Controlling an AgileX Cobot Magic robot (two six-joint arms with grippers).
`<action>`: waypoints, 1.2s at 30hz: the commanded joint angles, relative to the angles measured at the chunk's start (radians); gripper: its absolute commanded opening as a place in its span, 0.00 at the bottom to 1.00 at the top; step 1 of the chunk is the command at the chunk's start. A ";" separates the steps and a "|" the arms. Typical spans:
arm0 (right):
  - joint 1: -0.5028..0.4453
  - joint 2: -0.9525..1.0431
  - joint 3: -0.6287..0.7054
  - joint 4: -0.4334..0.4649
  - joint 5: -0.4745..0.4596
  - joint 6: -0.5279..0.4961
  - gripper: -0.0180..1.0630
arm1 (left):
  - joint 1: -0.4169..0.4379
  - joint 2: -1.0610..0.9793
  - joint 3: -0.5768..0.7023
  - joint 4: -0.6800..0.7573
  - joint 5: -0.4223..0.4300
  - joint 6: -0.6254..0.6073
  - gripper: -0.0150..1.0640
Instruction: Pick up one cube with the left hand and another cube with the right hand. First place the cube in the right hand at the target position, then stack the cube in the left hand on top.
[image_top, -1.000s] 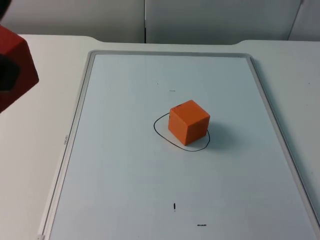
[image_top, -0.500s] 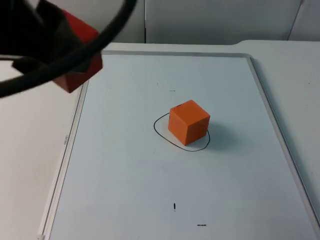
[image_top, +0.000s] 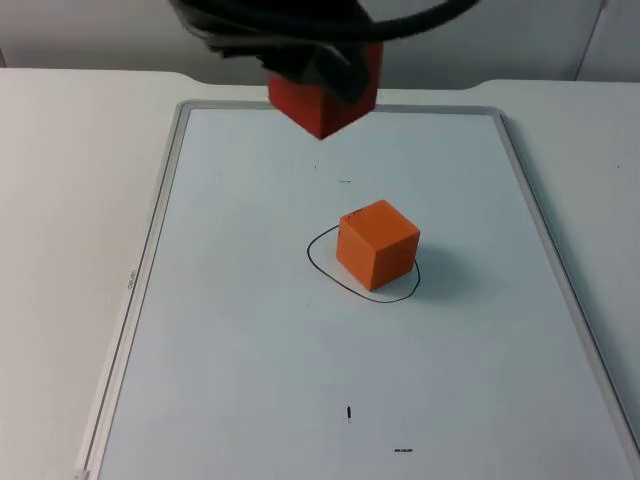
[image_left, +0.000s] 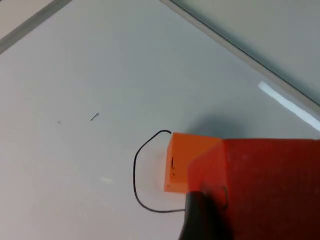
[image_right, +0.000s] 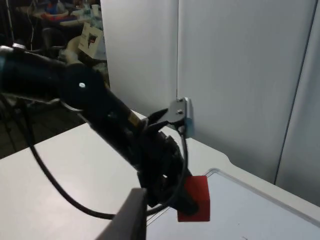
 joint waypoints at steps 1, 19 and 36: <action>0.001 0.005 0.007 0.001 0.014 -0.004 0.98 | -0.022 0.071 -0.050 -0.028 0.008 0.020 0.04; 0.001 0.005 0.007 0.001 0.034 -0.004 0.98 | -0.049 0.330 -0.182 -0.048 -0.026 0.020 0.04; 0.001 0.005 0.007 0.001 0.041 -0.004 0.98 | -0.049 0.386 -0.182 -0.050 -0.062 0.040 0.04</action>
